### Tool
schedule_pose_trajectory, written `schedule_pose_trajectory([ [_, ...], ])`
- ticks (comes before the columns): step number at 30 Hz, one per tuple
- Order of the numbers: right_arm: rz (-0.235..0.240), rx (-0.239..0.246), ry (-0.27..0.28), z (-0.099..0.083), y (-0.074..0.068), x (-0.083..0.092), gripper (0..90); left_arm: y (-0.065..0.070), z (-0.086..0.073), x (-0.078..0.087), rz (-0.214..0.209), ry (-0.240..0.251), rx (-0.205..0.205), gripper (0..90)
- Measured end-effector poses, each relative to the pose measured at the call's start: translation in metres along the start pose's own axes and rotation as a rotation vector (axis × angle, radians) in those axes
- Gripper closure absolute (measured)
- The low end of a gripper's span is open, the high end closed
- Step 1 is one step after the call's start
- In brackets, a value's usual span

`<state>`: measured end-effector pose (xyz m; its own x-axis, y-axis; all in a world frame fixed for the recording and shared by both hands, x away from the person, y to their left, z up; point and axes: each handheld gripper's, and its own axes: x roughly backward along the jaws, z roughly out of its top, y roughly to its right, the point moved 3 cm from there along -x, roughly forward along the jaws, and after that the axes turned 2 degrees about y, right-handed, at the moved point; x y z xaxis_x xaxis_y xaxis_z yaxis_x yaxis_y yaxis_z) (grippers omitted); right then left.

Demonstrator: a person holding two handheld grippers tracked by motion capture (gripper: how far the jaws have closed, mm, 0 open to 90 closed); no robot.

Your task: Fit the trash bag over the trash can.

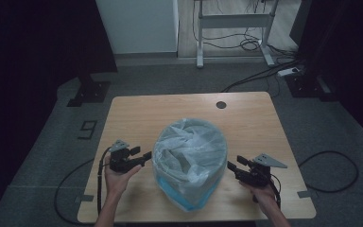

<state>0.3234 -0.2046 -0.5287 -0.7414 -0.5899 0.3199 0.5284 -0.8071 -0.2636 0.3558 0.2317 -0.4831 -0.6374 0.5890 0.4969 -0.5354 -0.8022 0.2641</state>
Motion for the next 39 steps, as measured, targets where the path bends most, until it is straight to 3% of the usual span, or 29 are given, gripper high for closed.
schedule_pose_trajectory([
  [4, 0.006, 0.026, 0.049, 0.0, 0.002, 0.013, 39.3, -0.003, 0.004, 0.015, -0.013, 0.043, -0.045, 31.2],
  [12, 0.041, 0.068, 0.083, 0.005, -0.001, 0.025, 39.0, 0.013, 0.026, 0.041, -0.113, 0.152, -0.143, 33.7],
  [18, 0.051, 0.071, 0.076, 0.004, -0.002, 0.026, 41.0, 0.03, 0.046, 0.051, -0.175, 0.159, -0.231, 35.6],
  [23, 0.058, 0.069, 0.074, 0.003, -0.002, 0.025, 42.5, 0.045, 0.061, 0.05, -0.265, 0.144, -0.289, 34.7],
  [27, 0.057, 0.062, 0.076, 0.002, -0.001, 0.026, 42.5, 0.049, 0.067, 0.045, -0.311, 0.131, -0.305, 34.8],
  [39, 0.06, 0.06, 0.073, 0.001, 0.0, 0.026, 42.7, 0.051, 0.076, 0.042, -0.37, 0.132, -0.308, 40.3],
])
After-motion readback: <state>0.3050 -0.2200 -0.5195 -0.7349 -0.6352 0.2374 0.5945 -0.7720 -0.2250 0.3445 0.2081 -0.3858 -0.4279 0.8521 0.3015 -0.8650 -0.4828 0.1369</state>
